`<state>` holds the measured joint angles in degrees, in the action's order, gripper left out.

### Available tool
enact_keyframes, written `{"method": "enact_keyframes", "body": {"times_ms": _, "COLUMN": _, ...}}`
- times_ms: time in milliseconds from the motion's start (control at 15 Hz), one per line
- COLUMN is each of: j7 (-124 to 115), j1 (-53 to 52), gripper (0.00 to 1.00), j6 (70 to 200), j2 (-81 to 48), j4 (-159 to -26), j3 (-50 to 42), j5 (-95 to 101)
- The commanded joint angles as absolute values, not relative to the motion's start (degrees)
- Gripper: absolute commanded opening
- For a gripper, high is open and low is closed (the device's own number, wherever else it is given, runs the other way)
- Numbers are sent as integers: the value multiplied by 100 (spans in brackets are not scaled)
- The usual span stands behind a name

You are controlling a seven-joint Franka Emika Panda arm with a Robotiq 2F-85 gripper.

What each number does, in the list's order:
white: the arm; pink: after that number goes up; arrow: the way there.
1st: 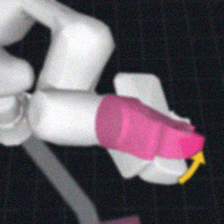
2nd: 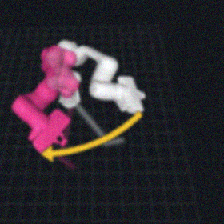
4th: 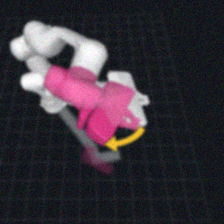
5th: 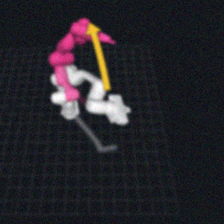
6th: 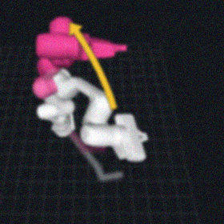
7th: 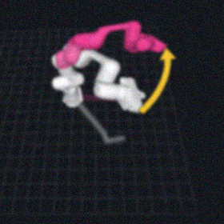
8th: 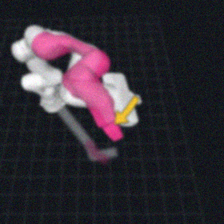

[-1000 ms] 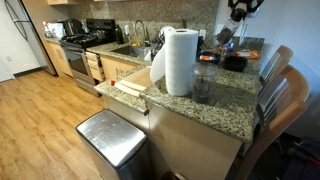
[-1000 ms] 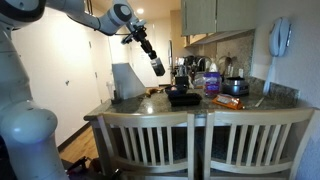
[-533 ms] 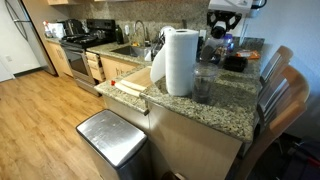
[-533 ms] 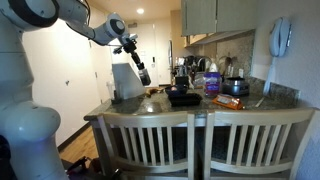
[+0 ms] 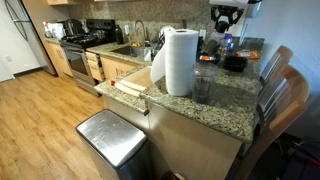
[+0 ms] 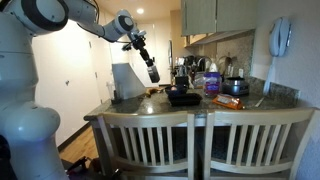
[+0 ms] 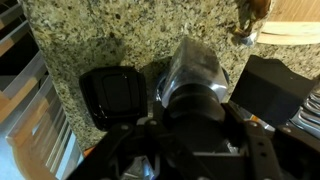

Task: Move the pepper shaker forward

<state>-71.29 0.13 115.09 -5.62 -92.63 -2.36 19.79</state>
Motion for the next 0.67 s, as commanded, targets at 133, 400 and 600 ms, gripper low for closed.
{"method": "enact_keyframes", "body": {"times_ms": 133, "j7": -6053, "j1": 69, "gripper": 33, "j6": 10785, "j2": -1268, "j4": -8390, "j3": -237, "j5": 1001}}
{"method": "enact_keyframes", "body": {"times_ms": 400, "j7": -6420, "j1": -85, "gripper": 33, "j6": 10612, "j2": -1556, "j4": -7599, "j3": -321, "j5": 1085}}
{"method": "enact_keyframes", "body": {"times_ms": 600, "j7": -6746, "j1": -148, "gripper": 33, "j6": 10450, "j2": -1738, "j4": -6817, "j3": -377, "j5": 1209}}
